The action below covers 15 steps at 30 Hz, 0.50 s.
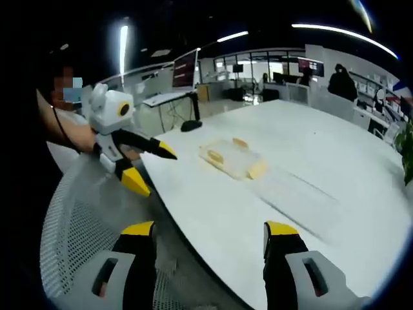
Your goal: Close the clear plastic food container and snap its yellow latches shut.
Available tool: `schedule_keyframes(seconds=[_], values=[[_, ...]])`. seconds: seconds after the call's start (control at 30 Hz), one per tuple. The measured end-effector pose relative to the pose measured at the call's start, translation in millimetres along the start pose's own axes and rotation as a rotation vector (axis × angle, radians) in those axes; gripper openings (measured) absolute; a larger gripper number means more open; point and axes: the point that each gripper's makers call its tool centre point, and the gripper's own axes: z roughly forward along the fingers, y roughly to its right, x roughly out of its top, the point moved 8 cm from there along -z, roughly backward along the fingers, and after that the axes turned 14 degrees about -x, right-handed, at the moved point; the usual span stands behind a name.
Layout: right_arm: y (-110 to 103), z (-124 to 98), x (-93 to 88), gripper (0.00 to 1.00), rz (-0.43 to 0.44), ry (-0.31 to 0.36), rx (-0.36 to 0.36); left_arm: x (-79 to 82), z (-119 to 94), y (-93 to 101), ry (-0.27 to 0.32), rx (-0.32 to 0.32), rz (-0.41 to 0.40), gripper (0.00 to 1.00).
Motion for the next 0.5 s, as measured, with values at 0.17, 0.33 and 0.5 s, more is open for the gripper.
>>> schedule_keyframes(seconds=[0.17, 0.33, 0.5], values=[[2.3, -1.1, 2.3, 0.67, 0.013, 0.015, -0.009, 0.0, 1.0, -0.3, -0.007, -0.001, -0.001, 0.72], [3.0, -1.7, 4.2, 0.67, 0.017, 0.028, -0.004, -0.6, 1.3, -1.4, -0.015, 0.006, -0.003, 0.71], [4.9, -3.9, 6.4, 0.65, 0.031, 0.049, -0.009, -2.8, 2.6, -1.5, -0.036, 0.012, 0.002, 0.70]])
